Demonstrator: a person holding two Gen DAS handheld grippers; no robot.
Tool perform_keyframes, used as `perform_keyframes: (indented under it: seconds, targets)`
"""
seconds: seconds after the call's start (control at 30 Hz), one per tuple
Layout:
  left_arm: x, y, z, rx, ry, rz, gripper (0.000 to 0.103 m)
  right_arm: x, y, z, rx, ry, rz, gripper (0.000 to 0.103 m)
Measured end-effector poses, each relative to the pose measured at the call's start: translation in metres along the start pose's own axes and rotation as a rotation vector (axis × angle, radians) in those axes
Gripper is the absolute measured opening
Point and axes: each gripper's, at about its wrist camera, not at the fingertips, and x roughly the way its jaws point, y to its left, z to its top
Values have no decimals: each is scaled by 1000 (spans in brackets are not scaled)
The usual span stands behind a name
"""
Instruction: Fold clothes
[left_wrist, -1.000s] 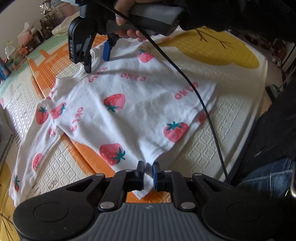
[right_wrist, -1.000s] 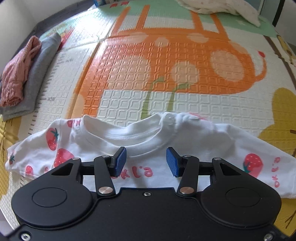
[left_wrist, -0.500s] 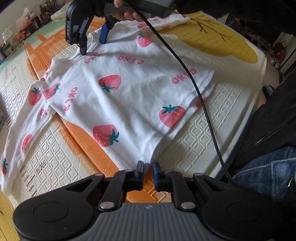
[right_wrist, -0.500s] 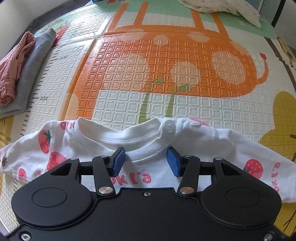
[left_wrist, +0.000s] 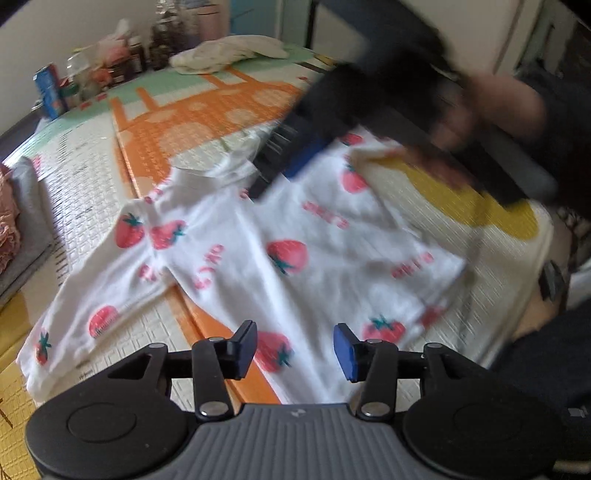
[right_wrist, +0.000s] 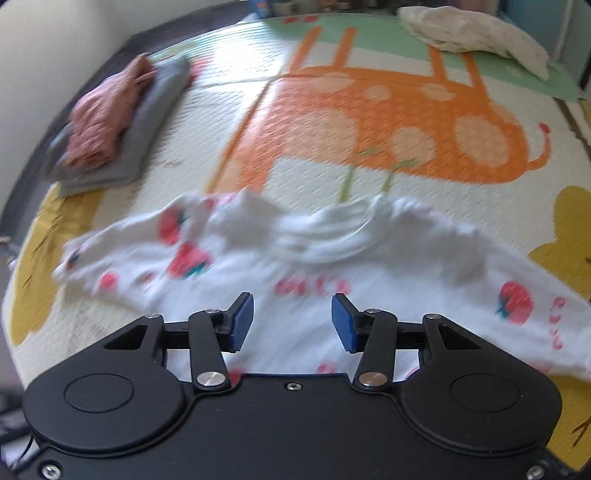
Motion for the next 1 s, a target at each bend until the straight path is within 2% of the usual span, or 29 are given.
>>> perform_keyframes:
  seconds: [0.27, 0.4, 0.5, 0.77, 1.0]
  targets:
    - [24, 12, 8, -79, -17, -105, 49, 0, 15, -33, -29, 54, 78, 31]
    - [39, 16, 5, -120, 18, -125, 49, 8, 18, -43, -22, 81, 102, 31]
    - [52, 20, -4, -137, 83, -105, 49, 14, 19, -49, -16, 99, 107, 31]
    - [50, 37, -14, -171, 103, -89, 49, 11, 14, -61, -17, 105, 104, 29]
    - [47, 39, -15, -160, 106, -77, 49, -4, -2, -79, 6, 126, 84, 29]
